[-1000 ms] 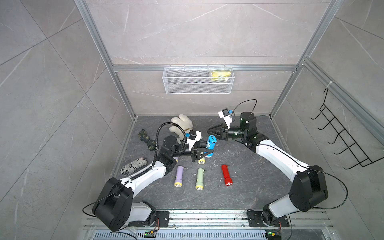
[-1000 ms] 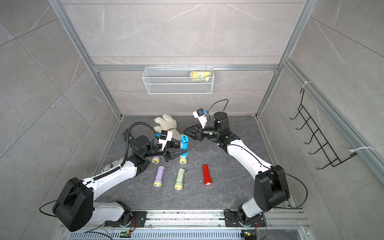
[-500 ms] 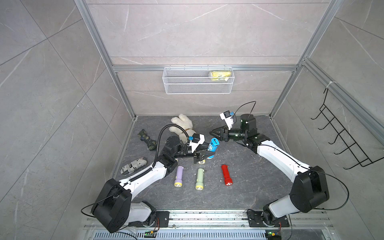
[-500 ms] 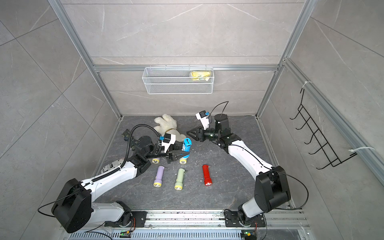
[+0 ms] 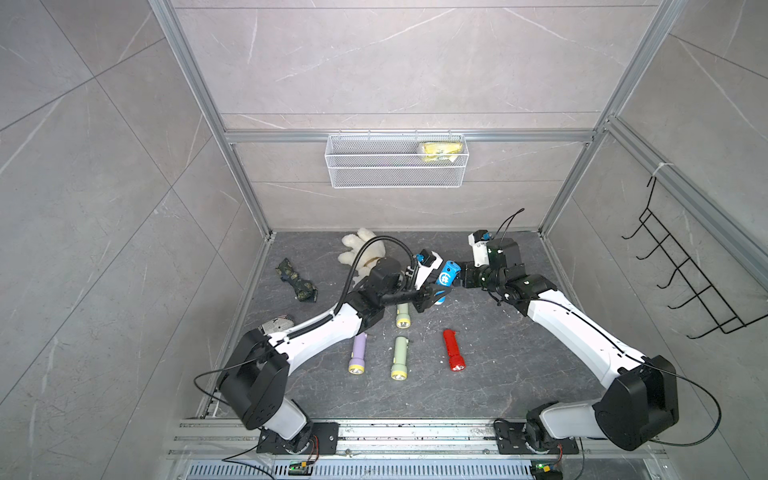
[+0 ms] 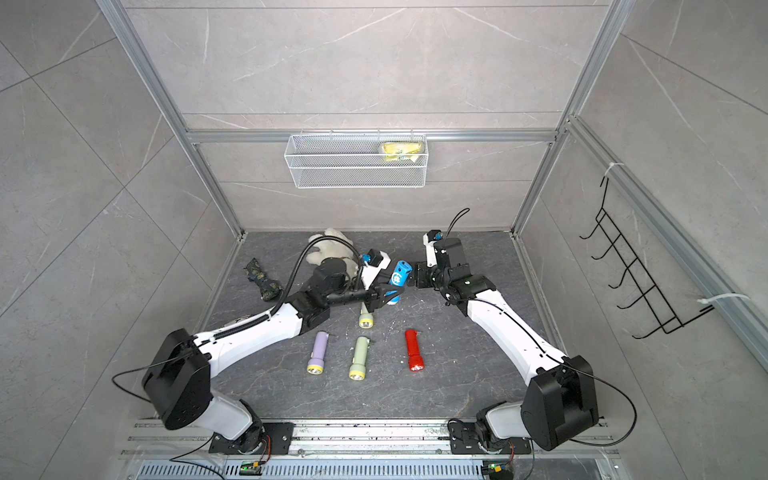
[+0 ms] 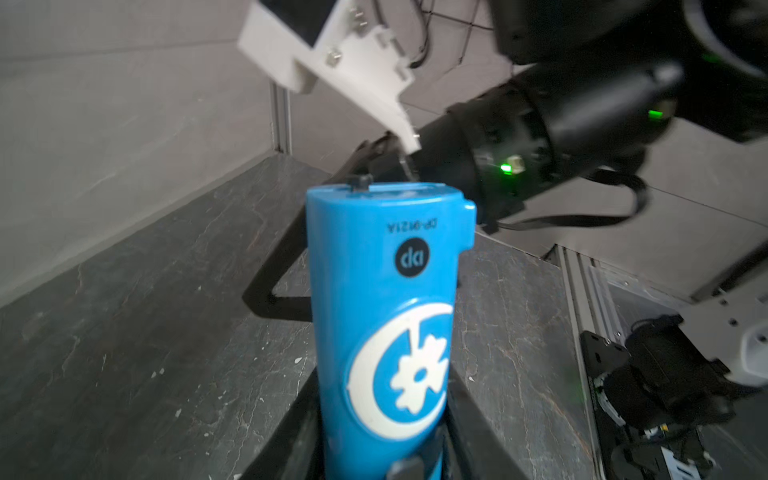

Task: Close the plug at the bottom of the flashlight
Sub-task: Place the flashlight at the center of the board.

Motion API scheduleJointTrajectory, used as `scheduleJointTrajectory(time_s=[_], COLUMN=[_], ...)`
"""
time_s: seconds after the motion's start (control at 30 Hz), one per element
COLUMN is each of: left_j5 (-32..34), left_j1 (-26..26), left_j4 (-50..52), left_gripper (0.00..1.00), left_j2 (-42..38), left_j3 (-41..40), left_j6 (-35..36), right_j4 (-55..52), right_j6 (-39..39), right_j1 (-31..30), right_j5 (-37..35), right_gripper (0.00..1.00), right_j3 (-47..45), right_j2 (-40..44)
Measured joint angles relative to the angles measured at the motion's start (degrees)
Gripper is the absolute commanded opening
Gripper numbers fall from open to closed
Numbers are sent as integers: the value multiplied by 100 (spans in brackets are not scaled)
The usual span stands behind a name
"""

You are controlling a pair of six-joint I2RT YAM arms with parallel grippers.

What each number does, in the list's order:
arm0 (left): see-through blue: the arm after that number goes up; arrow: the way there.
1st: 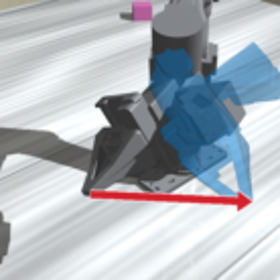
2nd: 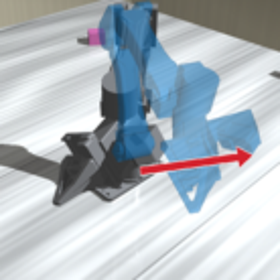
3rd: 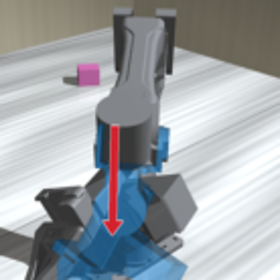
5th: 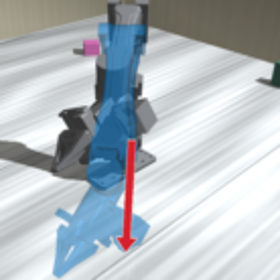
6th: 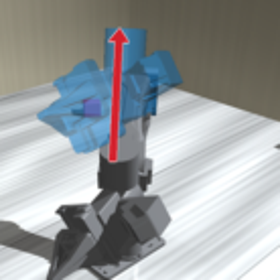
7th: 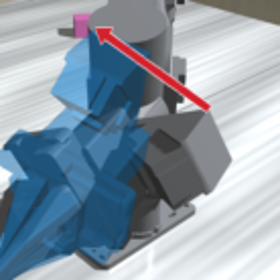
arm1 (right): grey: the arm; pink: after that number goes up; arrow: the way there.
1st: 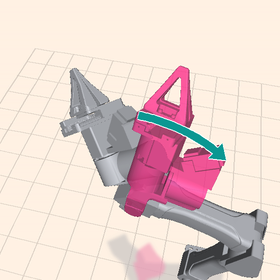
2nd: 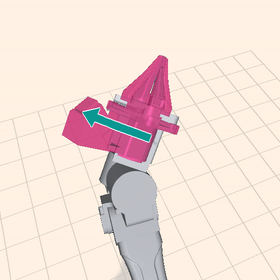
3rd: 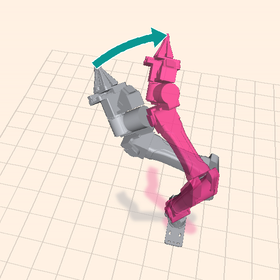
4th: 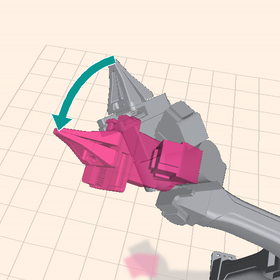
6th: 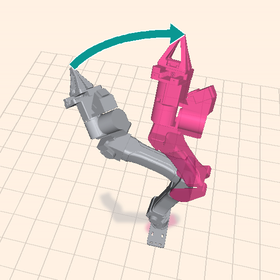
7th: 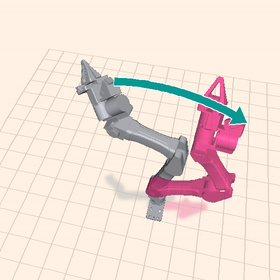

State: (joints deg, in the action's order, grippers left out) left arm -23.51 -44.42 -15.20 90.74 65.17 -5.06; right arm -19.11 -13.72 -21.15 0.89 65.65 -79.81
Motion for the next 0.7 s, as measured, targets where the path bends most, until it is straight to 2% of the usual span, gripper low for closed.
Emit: scheduleJointTrajectory(time_s=[0.13,0.33,0.5,0.7], left_j5=[1021,2081,2402,2446], left_j1=[-90,-136,-162,-221], left_j4=[953,2741,3941,4656], left_gripper=[0,0,0,0], left_j2=[664,1954,2872,3493], left_j3=[925,2535,3515,3834], left_j6=[-844,-2035,-2789,-3338], right_j4=[-216,-275,-245,-201], right_j6=[7,0,-22,-46], right_j1=[153,236,282,304], right_j5=[-717,-1126,-1163,-1095], right_gripper=[100,100,100,100], right_j3=[-184,-474,-643,-693], right_j2=[31,363,699,793])
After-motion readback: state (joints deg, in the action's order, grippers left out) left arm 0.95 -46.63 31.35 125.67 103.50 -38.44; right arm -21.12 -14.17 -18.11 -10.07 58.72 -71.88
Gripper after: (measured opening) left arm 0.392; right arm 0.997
